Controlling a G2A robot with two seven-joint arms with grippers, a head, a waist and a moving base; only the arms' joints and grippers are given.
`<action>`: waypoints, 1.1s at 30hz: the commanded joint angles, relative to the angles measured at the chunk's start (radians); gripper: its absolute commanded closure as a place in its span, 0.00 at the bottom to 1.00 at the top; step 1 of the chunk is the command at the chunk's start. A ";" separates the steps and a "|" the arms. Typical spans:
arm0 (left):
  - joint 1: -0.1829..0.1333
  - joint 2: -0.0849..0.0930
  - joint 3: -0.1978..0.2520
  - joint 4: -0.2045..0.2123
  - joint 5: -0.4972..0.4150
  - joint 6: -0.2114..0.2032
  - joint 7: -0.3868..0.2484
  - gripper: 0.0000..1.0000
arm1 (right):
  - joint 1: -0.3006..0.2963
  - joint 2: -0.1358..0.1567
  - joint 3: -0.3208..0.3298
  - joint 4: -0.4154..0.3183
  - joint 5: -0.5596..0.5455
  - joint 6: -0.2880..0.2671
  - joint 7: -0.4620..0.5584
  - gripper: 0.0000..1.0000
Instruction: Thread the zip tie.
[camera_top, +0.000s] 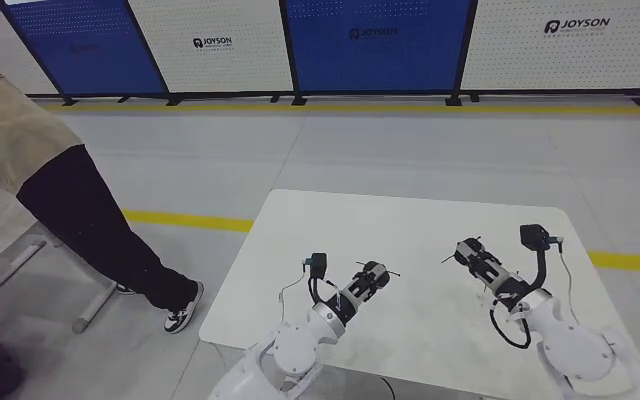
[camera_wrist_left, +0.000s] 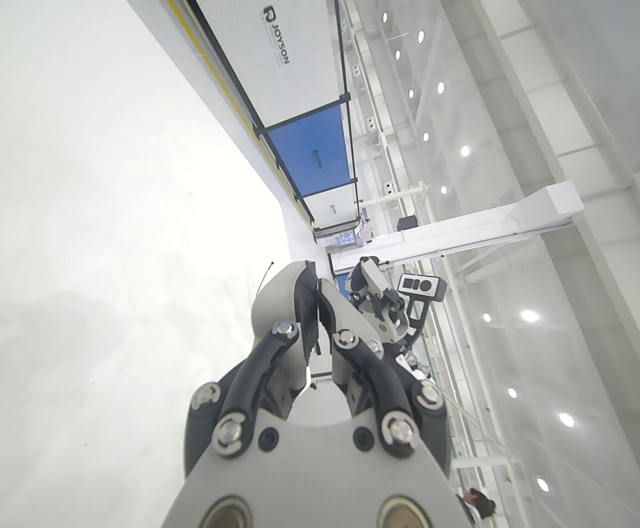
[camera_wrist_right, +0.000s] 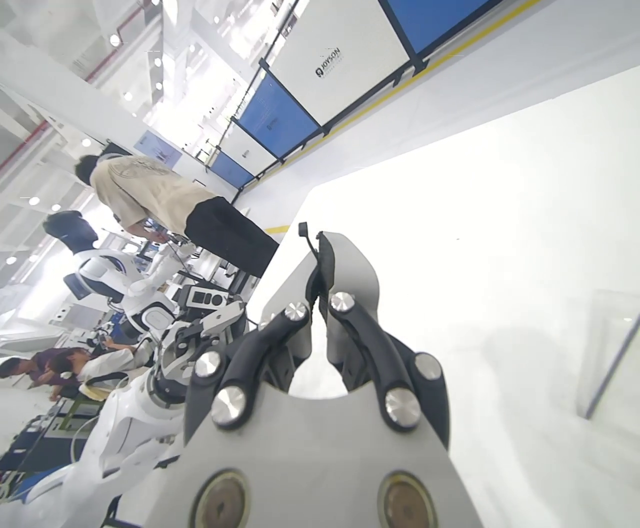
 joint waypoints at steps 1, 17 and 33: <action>-0.013 -0.006 0.022 0.027 -0.005 -0.002 0.014 1.00 | -0.006 -0.004 -0.019 -0.001 0.003 0.002 -0.015 1.00; -0.028 -0.013 0.036 0.036 0.024 -0.003 0.050 1.00 | -0.024 -0.021 -0.073 0.001 -0.027 -0.018 -0.104 1.00; -0.040 -0.018 0.049 0.043 0.054 -0.004 0.080 1.00 | -0.032 -0.037 -0.128 0.004 -0.086 -0.034 -0.199 1.00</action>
